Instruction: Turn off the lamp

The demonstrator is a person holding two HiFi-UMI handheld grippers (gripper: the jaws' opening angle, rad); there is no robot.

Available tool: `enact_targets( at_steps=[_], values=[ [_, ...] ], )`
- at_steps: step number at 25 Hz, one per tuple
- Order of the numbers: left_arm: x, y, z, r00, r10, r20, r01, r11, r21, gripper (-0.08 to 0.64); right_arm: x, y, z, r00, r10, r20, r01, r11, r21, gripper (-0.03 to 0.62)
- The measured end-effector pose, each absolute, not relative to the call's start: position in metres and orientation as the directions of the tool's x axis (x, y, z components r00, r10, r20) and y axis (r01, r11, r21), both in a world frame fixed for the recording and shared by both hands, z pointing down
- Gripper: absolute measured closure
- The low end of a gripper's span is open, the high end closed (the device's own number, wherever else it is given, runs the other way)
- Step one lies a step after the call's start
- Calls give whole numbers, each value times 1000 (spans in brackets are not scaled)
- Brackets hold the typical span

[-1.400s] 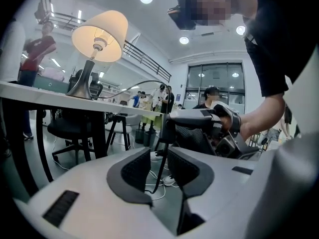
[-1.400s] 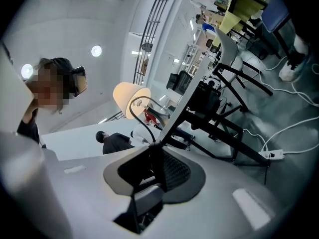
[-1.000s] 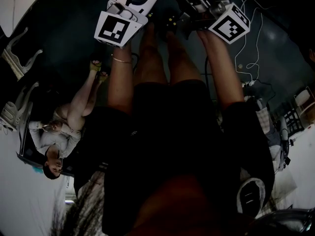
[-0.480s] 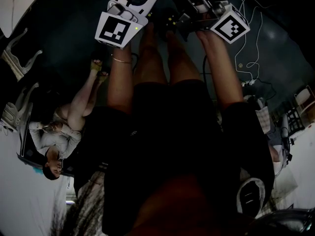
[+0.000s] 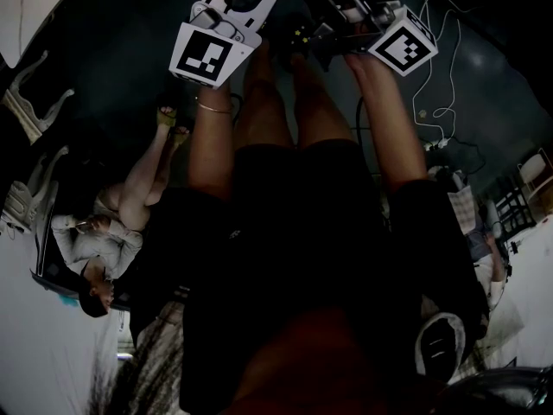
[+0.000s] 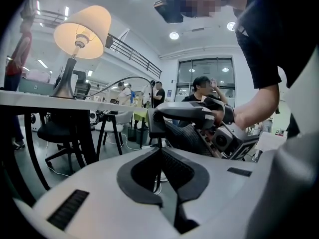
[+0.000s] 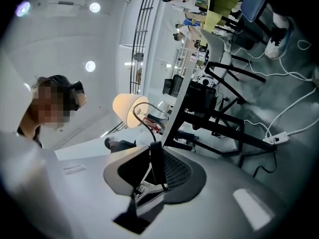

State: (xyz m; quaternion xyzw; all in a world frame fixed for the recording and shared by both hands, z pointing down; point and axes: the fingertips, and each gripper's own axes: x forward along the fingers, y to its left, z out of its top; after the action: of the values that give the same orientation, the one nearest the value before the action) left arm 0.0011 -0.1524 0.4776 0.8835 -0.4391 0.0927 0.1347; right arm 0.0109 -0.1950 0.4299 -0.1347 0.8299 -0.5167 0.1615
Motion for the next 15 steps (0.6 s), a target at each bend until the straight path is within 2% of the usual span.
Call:
enact_targets(
  at_steps=[15],
  values=[
    [6, -148, 475, 610, -734, 299, -790, -593, 154, 548, 11, -194, 430, -932, -341, -120, -69, 493, -867, 514]
  ],
)
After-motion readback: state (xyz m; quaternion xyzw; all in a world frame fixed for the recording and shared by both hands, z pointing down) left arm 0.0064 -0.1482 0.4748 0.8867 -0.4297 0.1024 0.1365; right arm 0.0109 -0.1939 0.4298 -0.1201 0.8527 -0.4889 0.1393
